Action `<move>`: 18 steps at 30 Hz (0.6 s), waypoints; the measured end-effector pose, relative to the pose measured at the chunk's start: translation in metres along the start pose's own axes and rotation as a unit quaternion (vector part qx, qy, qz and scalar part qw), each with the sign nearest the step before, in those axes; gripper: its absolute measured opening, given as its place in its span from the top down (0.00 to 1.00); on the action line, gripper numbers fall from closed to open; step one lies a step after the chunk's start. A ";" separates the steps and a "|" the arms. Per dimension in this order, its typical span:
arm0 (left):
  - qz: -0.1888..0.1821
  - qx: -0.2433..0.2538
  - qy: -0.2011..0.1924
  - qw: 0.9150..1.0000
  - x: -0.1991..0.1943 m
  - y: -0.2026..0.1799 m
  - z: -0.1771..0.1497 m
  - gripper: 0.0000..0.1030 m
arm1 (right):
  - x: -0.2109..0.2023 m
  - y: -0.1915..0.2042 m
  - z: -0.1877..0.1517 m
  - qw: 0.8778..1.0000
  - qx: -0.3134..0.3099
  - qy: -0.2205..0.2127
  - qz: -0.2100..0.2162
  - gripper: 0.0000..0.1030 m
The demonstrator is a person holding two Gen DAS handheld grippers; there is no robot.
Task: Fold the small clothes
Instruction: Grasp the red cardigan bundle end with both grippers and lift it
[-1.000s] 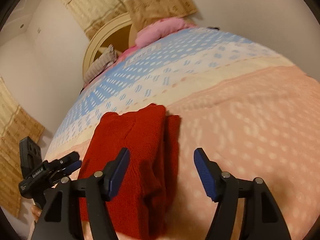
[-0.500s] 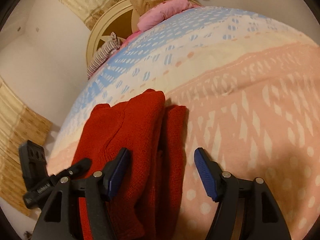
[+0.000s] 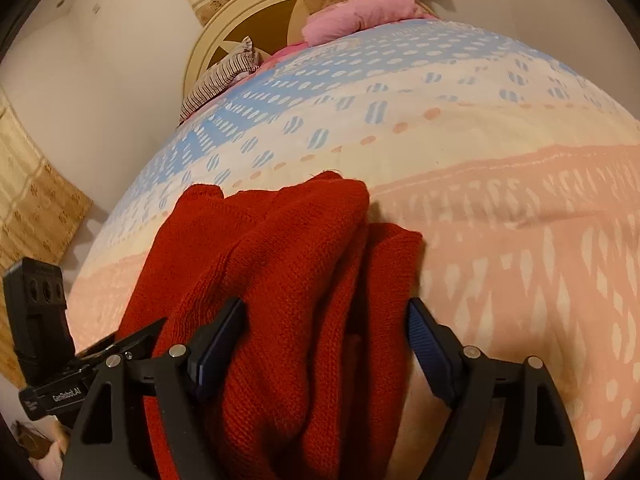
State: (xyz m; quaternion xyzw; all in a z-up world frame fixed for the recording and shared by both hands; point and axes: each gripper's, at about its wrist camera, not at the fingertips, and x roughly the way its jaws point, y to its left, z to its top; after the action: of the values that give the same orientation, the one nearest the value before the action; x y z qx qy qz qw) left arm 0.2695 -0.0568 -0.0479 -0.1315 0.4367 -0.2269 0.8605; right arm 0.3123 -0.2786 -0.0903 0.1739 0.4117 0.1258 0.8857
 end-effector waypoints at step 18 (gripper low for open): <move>-0.008 -0.002 -0.006 1.000 -0.006 -0.002 0.000 0.51 | -0.015 0.032 -0.012 0.996 -0.045 -0.041 -0.063 0.61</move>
State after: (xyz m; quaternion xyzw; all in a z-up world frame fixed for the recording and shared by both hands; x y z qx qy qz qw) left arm 0.2662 -0.0553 -0.0432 -0.1381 0.4310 -0.2324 0.8609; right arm 0.2907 -0.2524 -0.0740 0.1130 0.3796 0.0809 0.9147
